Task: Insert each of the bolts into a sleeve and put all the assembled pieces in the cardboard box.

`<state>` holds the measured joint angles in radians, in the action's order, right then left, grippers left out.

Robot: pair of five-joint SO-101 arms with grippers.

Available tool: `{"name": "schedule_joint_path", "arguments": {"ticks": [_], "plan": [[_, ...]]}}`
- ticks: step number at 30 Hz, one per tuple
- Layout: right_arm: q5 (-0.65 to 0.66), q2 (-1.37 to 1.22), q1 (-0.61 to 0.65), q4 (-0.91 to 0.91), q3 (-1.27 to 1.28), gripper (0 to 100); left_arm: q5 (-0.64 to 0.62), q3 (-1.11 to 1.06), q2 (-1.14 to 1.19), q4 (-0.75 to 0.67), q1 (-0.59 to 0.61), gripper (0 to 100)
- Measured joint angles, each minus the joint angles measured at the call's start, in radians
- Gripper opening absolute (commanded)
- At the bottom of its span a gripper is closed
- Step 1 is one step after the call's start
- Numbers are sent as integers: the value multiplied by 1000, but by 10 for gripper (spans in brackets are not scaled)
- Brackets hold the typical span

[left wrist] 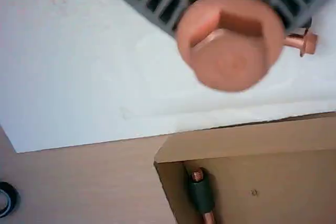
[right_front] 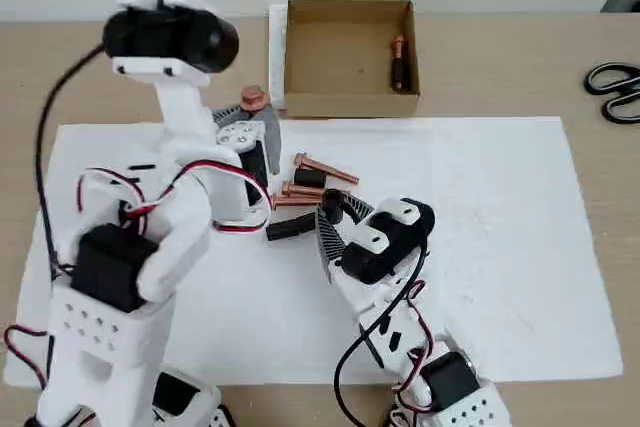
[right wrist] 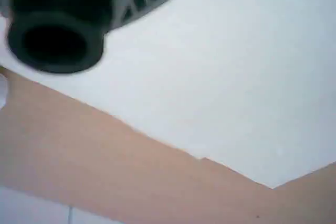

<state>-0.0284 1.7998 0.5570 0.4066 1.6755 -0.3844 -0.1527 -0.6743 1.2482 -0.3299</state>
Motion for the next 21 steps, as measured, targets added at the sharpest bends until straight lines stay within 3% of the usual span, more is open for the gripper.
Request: {"name": "schedule_joint_path", "arguments": {"ticks": [7,21], "plan": [[0,0,8,0,0,5,0,-239,-52,-180,-2,6],[0,0,69,-3,0,5,-2,-276,-58,-224,-120,6]]}}
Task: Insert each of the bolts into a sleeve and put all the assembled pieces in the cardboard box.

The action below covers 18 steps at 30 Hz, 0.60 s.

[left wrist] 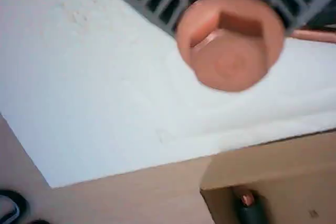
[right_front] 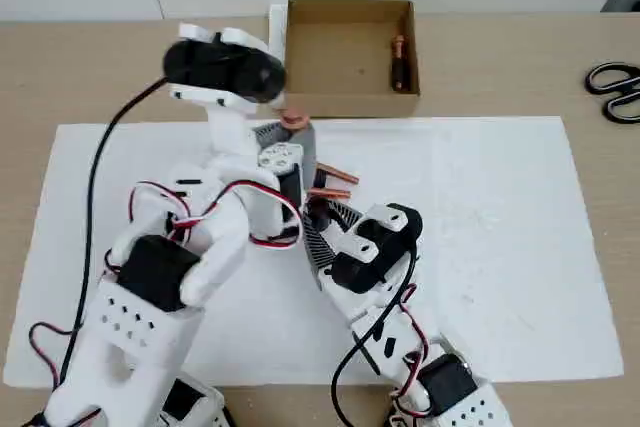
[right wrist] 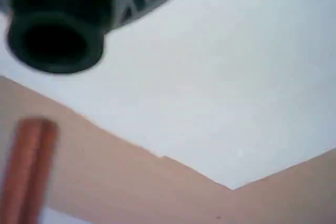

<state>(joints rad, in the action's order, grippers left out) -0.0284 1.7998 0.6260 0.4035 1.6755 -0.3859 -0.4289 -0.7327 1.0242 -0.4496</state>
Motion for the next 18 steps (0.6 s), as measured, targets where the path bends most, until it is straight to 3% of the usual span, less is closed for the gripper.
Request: {"name": "schedule_joint_path", "arguments": {"ticks": [18], "plan": [[0,-2,0,2,0,5,0,-69,-52,-37,-48,6]]}}
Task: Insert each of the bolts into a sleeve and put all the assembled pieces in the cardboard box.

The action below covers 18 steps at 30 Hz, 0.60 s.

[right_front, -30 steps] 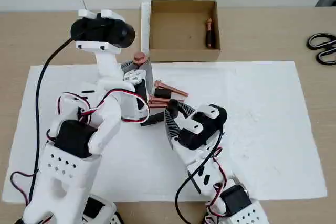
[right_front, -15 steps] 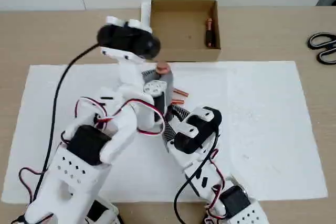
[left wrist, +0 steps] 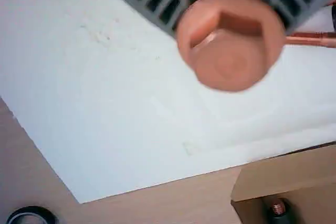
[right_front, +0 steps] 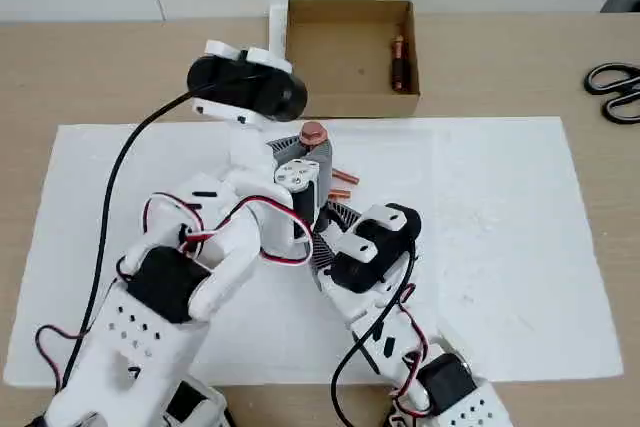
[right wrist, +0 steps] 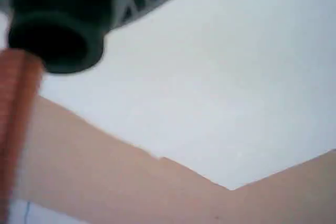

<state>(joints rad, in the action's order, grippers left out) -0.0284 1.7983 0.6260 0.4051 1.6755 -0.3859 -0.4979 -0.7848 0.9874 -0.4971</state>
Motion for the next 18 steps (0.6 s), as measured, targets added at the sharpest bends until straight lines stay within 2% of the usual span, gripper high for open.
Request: {"name": "schedule_joint_path", "arguments": {"ticks": [18], "plan": [[0,0,0,-2,0,5,11,-6,-43,8,0,6]]}}
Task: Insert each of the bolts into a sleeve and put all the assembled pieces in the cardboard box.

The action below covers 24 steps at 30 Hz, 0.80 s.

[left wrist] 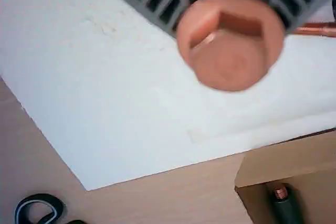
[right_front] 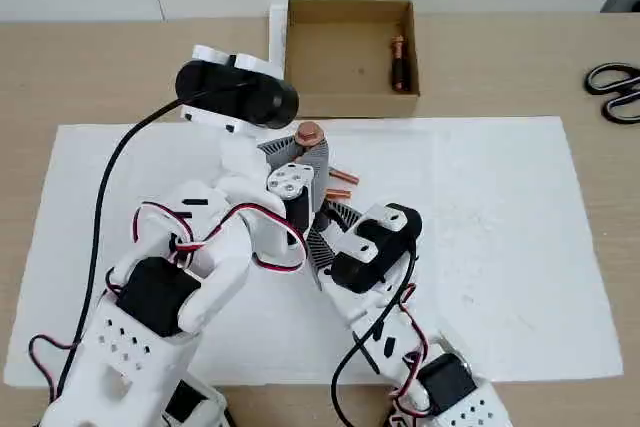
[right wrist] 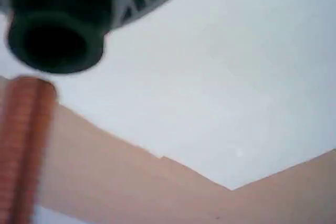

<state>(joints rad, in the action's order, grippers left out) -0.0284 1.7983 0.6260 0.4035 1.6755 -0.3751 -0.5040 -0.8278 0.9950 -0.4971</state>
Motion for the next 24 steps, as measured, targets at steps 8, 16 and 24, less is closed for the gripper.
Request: {"name": "schedule_joint_path", "arguments": {"ticks": [8,16,24], "plan": [[0,0,0,0,0,5,5,0,0,11,0,6],[0,0,2,2,0,5,20,-58,0,11,-5,6],[0,0,2,2,0,5,20,-60,-3,11,-5,6]]}}
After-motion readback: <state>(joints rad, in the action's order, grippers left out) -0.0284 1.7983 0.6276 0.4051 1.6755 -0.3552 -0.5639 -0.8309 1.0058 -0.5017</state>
